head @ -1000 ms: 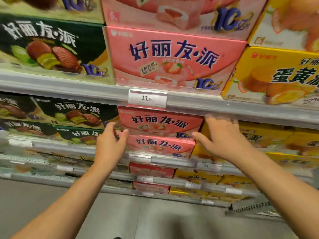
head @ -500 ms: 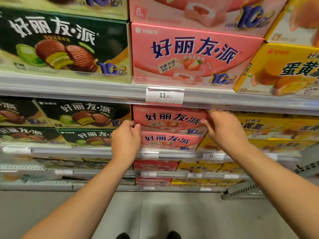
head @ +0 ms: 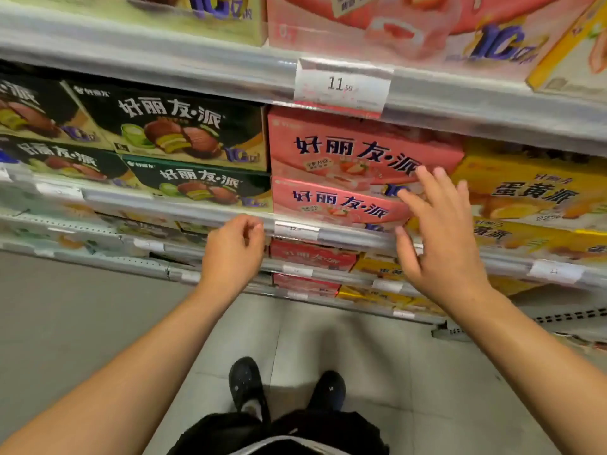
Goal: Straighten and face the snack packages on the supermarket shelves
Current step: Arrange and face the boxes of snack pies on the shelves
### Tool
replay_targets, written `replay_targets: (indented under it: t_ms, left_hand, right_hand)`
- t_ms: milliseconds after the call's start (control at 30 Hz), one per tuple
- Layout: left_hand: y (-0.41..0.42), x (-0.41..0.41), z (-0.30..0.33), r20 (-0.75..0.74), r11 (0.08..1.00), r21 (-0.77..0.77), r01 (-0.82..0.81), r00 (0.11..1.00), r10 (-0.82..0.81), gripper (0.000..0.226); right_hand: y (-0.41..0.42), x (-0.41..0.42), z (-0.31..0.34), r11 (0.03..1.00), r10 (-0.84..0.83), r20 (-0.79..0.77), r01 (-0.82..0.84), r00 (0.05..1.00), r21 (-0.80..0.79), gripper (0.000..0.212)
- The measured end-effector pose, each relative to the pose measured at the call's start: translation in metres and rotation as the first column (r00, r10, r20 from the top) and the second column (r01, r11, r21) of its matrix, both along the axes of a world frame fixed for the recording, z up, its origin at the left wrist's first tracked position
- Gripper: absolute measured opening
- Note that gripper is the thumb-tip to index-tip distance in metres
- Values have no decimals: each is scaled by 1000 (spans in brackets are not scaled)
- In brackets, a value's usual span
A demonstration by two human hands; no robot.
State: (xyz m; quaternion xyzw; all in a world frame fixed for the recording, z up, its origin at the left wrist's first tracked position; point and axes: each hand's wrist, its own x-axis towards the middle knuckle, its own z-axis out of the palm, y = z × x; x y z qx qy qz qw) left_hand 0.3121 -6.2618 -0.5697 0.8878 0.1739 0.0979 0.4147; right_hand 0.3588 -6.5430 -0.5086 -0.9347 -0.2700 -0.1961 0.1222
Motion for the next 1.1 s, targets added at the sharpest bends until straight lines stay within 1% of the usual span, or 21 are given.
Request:
replay_targets:
  t_ms: [67, 133, 233, 300, 367, 500, 533, 600, 767, 867, 933, 1033, 1100]
  left_hand:
    - [8, -27, -19, -87, 998, 64, 9, 996, -3, 15]
    - [19, -46, -35, -131, 987, 148, 70, 990, -50, 17]
    - [48, -51, -49, -222, 930, 273, 245, 957, -187, 44]
    - [72, -42, -57, -270, 846, 411, 339, 932, -242, 64]
    - [96, -27, -64, -297, 752, 522, 403, 912, -283, 76]
    - [134, -1, -79, -341, 571, 660, 488, 872, -351, 85]
    - [141, 2, -83, -346, 537, 680, 499, 864, -365, 85]
    - [149, 3, -92, -335, 505, 695, 512, 852, -403, 85]
    - [161, -9, -117, -332, 467, 707, 531, 833, -443, 82]
    - [172, -22, -144, -388, 471, 674, 569, 815, -430, 83]
    - [178, -36, -166, -446, 505, 621, 599, 800, -401, 81]
    - [185, -61, -193, -531, 598, 509, 619, 773, -348, 76]
    - [196, -60, -201, -513, 658, 496, 567, 802, -304, 78]
  right_hand:
    - [7, -14, -31, 996, 89, -91, -90, 992, -7, 46]
    - [20, -21, -57, 991, 105, -224, -121, 969, -58, 52]
    - [46, -24, -86, 985, 21, -353, -81, 935, -155, 65]
    - [62, -26, -102, 976, -68, -386, -19, 920, -219, 74]
    - [75, -28, -117, 958, -154, -393, 39, 906, -285, 82]
    - [91, -28, -139, 931, -285, -403, 152, 869, -330, 96]
    - [94, -28, -144, 923, -314, -409, 174, 857, -343, 97]
    - [96, -28, -150, 907, -364, -412, 217, 836, -361, 99]
    - [106, -30, -158, 899, -403, -390, 278, 828, -339, 96]
    - [109, -32, -166, 905, -406, -392, 302, 825, -301, 97]
    - [109, -32, -174, 907, -405, -376, 316, 834, -277, 98]
    - [107, -33, -186, 919, -390, -355, 335, 849, -210, 101]
    - [111, -38, -196, 933, -358, -364, 317, 860, -169, 100]
